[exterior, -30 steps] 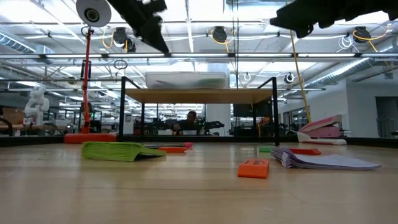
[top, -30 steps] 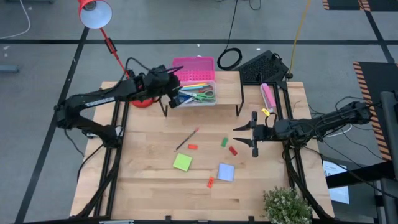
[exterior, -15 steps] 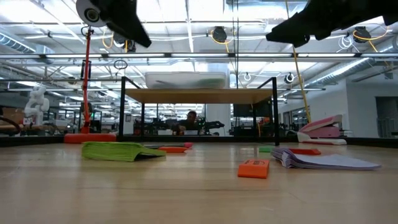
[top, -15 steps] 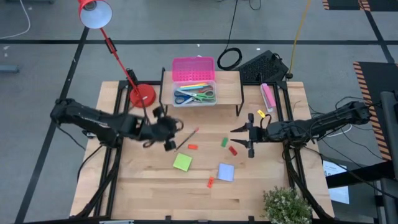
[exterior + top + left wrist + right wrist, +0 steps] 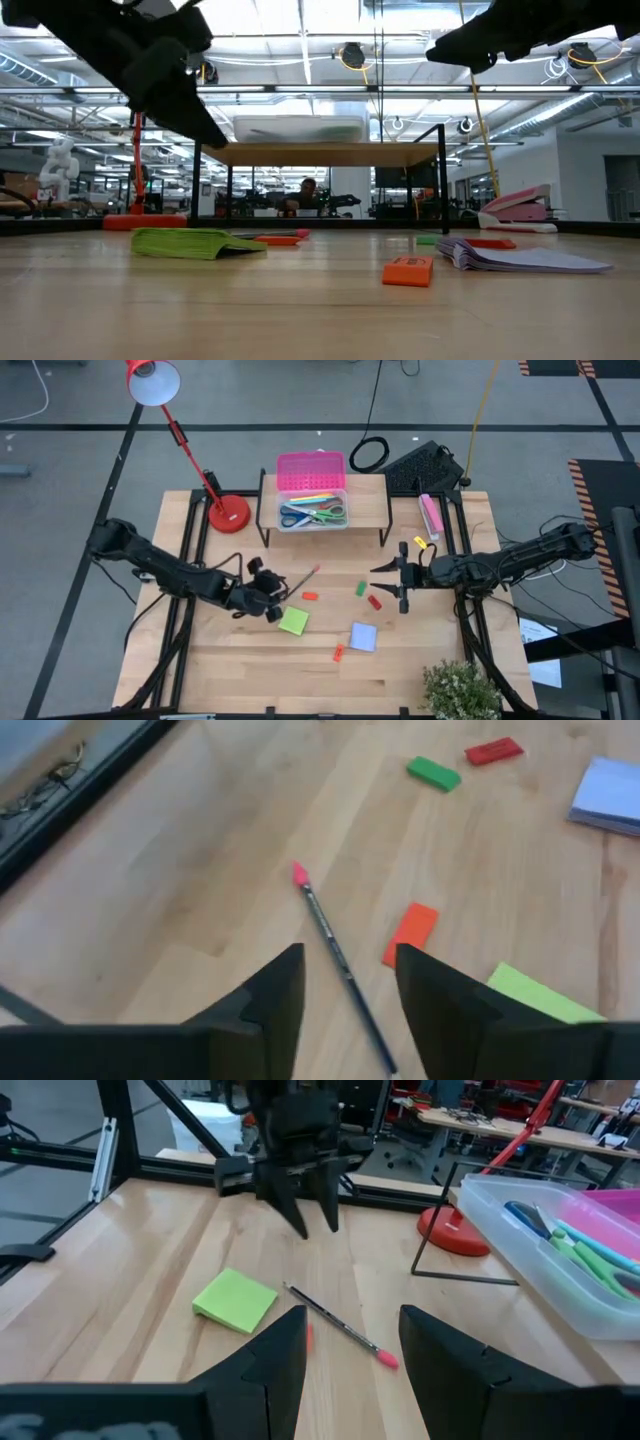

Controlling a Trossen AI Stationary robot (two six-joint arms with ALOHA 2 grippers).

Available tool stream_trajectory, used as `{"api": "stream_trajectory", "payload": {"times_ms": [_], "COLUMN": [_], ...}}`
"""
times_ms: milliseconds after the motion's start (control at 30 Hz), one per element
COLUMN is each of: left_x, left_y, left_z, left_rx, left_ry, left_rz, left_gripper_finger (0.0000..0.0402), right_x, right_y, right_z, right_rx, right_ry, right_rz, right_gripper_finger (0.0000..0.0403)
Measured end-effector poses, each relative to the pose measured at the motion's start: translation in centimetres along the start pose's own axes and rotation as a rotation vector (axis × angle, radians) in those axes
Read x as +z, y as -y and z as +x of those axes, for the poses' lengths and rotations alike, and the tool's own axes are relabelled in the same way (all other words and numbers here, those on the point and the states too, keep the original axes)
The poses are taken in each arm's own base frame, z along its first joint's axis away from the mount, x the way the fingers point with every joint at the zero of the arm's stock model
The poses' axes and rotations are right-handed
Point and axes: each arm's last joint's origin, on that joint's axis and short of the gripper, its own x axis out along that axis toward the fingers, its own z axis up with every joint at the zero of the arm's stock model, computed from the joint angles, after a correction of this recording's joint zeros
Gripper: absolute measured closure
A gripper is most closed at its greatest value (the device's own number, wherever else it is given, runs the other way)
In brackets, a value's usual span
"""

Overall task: Pack school essentials
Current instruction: Put the black pencil into the pink supply box on the shelf

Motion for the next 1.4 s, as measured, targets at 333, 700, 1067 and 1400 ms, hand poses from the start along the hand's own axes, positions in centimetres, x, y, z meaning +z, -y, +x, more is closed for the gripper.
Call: {"api": "stream_trajectory", "payload": {"times_ms": [333, 700, 1067, 1400], "left_x": [-2.6, -4.4, -4.6, -4.9], "left_y": [1.4, 1.5, 1.3, 0.6], "left_z": [3.9, 7.6, 8.1, 8.2], "left_rx": [0.089, 0.072, 0.092, 0.122], "left_ry": [-0.089, -0.168, -0.179, -0.237], "left_rz": [0.002, -0.110, -0.147, -0.151], "left_gripper_finger": [0.0197, 0.0227, 0.0301, 0.0392], "right_x": [-0.3, -0.4, -0.4, -0.4], "right_y": [0.0, 0.0, 0.0, 0.0], "right_z": [0.0, 0.0, 0.0, 0.0], "right_rx": [0.003, 0.006, 0.007, 0.007], "right_ry": [-0.033, -0.039, -0.039, -0.039], "right_rz": [-0.009, -0.007, -0.009, -0.010], "right_gripper_finger": [0.0250, 0.0250, 0.0250, 0.0250]}}
